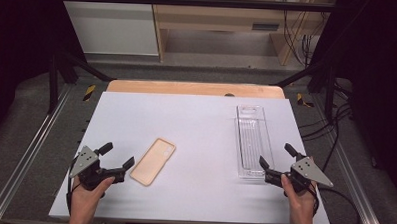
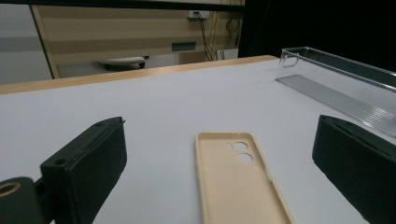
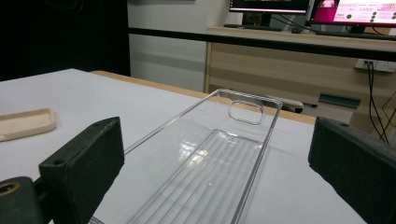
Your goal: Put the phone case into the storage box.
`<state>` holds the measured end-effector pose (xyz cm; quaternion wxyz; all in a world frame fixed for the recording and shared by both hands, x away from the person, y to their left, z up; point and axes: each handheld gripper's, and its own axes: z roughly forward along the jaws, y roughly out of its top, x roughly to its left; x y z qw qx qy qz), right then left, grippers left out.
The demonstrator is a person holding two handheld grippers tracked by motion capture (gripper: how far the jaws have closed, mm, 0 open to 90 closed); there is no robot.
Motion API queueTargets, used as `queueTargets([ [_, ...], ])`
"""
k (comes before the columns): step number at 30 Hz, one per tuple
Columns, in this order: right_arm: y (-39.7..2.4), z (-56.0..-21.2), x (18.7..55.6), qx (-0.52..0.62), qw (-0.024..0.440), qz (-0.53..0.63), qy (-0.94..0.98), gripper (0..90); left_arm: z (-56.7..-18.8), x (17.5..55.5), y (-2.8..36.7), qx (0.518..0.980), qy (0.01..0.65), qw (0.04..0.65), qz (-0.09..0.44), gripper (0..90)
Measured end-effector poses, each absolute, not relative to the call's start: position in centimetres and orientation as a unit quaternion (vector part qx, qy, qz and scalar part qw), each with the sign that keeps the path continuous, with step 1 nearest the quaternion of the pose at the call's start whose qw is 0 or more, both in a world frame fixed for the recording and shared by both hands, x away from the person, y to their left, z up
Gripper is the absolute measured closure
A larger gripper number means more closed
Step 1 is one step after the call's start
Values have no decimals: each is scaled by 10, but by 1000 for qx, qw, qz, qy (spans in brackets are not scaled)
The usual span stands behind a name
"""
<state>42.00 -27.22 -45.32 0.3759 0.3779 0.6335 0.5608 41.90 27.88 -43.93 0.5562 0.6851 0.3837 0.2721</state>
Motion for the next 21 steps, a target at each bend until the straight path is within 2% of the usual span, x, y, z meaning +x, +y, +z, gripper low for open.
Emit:
queueTargets([
  [21,-270,-453,420,379,372,561,635,38,-420,453,218,771,347,476,242,28],
])
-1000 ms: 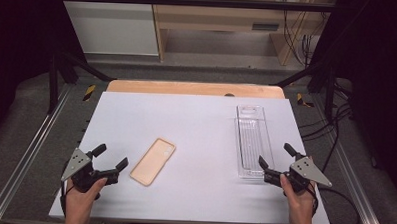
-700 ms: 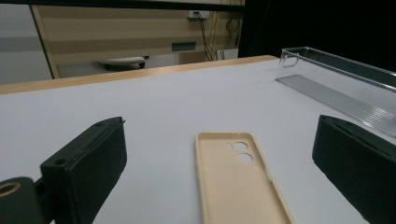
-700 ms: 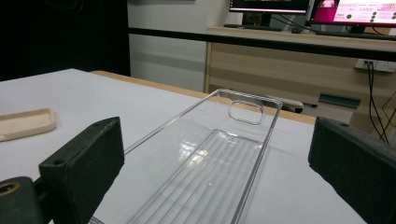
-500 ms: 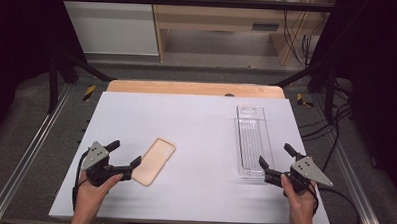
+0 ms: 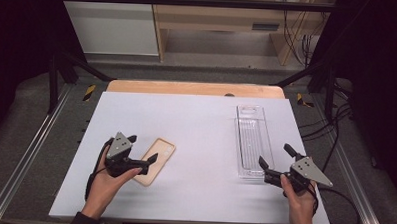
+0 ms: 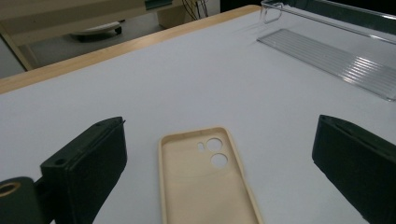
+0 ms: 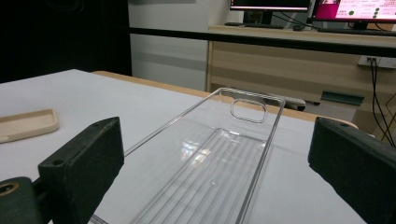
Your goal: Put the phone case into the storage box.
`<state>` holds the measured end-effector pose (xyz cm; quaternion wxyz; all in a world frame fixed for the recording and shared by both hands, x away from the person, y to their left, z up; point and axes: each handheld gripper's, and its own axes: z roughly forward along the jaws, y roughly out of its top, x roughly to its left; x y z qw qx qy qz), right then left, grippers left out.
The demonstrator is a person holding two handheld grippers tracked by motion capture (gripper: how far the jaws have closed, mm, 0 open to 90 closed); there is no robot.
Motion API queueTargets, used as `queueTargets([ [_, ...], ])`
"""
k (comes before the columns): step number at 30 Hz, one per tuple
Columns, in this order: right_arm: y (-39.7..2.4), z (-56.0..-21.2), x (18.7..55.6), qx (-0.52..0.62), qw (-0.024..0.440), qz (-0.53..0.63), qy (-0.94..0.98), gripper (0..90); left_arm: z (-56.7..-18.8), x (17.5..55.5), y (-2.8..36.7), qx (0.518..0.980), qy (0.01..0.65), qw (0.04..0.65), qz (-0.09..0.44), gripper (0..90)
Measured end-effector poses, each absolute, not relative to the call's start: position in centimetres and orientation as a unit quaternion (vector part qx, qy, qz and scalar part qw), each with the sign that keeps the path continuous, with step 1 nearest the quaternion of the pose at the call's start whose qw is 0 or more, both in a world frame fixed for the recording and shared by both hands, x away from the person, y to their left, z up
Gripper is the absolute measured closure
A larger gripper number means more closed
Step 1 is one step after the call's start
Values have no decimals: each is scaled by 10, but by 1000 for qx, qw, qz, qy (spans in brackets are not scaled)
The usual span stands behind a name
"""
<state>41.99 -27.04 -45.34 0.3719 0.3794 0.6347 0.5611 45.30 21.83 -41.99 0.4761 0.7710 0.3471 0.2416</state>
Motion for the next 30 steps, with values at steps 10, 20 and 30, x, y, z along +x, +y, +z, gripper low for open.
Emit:
queueTargets([
  [10,-268,-453,419,378,371,559,638,37,-424,474,197,793,347,450,220,37],
  [20,-267,-454,420,377,369,559,640,37,-434,492,185,797,366,430,214,104],
  [30,-270,-452,417,381,369,567,630,37,-435,503,184,791,393,426,197,529],
])
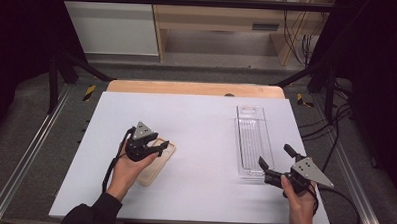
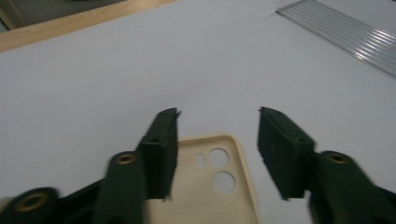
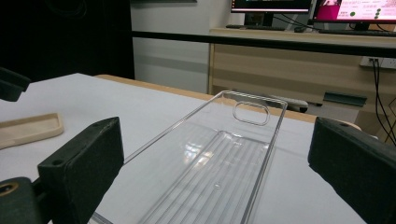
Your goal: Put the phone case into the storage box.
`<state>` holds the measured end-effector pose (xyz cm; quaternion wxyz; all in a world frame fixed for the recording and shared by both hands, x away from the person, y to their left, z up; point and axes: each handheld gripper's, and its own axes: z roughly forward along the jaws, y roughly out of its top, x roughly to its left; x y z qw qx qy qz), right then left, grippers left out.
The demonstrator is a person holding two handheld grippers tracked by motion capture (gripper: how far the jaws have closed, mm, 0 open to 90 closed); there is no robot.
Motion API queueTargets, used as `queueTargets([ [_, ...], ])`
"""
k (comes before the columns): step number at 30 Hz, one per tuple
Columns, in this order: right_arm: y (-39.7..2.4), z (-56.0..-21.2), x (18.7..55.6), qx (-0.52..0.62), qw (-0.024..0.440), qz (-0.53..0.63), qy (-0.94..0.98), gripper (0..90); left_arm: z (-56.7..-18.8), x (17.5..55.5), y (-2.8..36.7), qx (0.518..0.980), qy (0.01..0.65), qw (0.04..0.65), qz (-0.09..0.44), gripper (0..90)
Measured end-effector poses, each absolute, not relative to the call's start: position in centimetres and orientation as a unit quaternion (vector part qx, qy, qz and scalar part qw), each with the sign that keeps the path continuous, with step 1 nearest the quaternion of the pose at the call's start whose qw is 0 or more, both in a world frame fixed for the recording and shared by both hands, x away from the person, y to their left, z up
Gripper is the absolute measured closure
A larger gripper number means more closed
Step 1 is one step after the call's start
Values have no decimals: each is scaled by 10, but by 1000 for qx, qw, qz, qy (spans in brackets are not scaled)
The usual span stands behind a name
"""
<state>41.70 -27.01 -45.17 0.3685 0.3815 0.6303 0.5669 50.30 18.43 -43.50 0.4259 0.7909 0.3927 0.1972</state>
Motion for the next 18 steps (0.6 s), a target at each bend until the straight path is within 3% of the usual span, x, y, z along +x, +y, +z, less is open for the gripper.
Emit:
queueTargets([
  [1,-271,-452,417,382,367,568,630,37,-435,504,184,792,393,425,195,595],
  [2,-271,-453,417,382,368,567,630,38,-436,505,184,797,386,422,193,753],
  [5,-271,-453,417,382,370,565,631,39,-437,504,183,802,385,413,195,844],
  [8,-269,-453,419,382,369,563,634,39,-439,505,181,805,392,403,192,898],
  [18,-268,-453,417,379,369,563,634,40,-456,519,166,827,403,354,169,900],
])
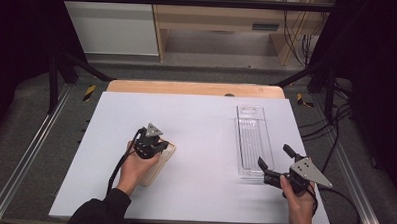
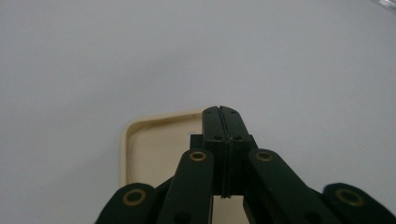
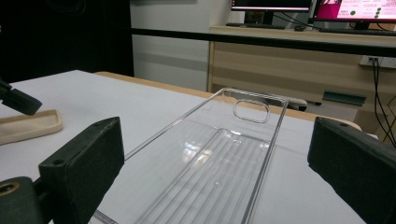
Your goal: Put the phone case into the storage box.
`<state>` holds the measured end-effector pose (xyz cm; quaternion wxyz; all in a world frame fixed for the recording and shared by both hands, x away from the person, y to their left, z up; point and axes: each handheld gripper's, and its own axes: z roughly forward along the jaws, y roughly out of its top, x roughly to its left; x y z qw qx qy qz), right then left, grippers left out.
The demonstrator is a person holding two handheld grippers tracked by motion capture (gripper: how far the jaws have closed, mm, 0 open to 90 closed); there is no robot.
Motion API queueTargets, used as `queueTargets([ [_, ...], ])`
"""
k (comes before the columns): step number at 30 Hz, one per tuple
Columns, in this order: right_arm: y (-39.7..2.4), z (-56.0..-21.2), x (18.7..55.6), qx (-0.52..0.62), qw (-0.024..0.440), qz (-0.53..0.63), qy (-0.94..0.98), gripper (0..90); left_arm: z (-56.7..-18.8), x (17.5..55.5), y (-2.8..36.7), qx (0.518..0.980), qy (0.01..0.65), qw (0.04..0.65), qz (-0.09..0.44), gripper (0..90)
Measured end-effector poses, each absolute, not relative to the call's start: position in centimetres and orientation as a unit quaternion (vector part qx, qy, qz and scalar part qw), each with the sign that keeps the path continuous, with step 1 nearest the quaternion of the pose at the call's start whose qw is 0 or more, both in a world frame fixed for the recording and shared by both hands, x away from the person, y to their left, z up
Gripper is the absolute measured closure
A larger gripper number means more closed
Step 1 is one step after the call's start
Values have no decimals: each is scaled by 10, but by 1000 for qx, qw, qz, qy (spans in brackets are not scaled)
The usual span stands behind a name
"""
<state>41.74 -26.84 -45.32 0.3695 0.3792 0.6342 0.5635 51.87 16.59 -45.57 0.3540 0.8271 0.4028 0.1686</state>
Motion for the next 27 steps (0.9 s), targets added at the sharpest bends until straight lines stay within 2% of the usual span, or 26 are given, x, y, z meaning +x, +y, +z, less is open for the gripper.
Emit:
queueTargets([
  [3,-269,-453,418,382,368,566,632,41,-464,526,164,833,411,333,161,900],
  [14,-270,-452,417,381,368,567,631,41,-471,532,150,846,400,322,142,900],
  [27,-272,-453,417,384,369,565,629,42,-472,500,118,877,331,335,94,900],
])
